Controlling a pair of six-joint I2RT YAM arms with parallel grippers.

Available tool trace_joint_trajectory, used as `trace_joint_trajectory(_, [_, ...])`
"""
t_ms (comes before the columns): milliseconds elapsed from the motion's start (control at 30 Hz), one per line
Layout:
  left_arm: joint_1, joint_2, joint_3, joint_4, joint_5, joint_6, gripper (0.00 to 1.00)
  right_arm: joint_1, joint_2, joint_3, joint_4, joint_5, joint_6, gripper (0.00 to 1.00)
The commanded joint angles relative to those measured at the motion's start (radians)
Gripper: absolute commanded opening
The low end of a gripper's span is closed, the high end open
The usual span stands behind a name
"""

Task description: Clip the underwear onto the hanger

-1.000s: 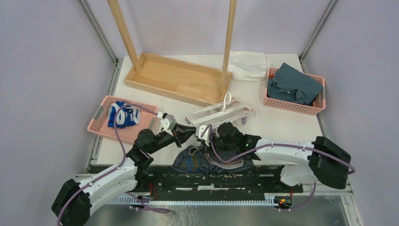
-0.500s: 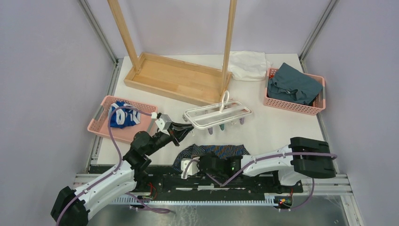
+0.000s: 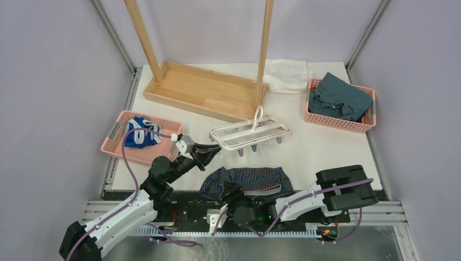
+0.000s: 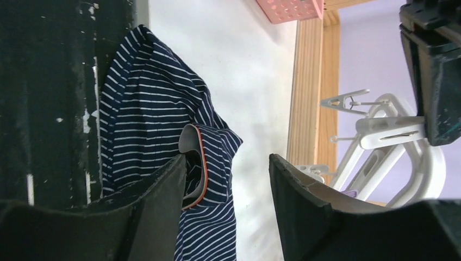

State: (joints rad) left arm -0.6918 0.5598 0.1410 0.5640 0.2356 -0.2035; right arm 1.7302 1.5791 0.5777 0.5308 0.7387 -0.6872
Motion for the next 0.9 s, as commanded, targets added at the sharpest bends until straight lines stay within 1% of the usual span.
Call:
trace_joint_trajectory(0, [-0.003, -0.036, 0.009, 0.058, -0.026, 0.006, 0.03, 0.018, 0.095, -0.028, 0.317, 0.102, -0.135, 0.66])
trace_joint_trajectory(233, [-0.003, -0.052, 0.012, 0.055, -0.014, 0.0, 0.03, 0.027, 0.219, 0.034, 0.325, 0.179, -0.148, 0.67])
trace_joint_trajectory(400, [-0.003, -0.051, 0.012, 0.059, -0.01, -0.001, 0.03, 0.025, 0.225, 0.027, 0.284, 0.212, -0.179, 0.67])
trace_joint_trajectory(633, [-0.002, -0.05, 0.012, 0.062, -0.009, -0.001, 0.03, -0.012, 0.23, 0.023, 0.243, 0.218, -0.15, 0.64])
trace_joint_trajectory(733, [-0.003, -0.051, 0.01, 0.062, -0.01, 0.0, 0.03, -0.038, 0.238, 0.034, 0.25, 0.208, -0.137, 0.58])
trace_joint_trajectory(767, [-0.002, -0.05, 0.008, 0.063, -0.011, -0.001, 0.03, -0.046, 0.239, 0.04, 0.247, 0.201, -0.131, 0.54])
trace_joint_trajectory(800, [-0.003, -0.049, 0.008, 0.065, -0.01, -0.002, 0.03, -0.055, 0.242, 0.046, 0.242, 0.196, -0.122, 0.48])
trace_joint_trajectory(867, [-0.003, -0.049, 0.008, 0.063, -0.009, -0.002, 0.03, -0.071, 0.238, 0.049, 0.246, 0.189, -0.106, 0.27])
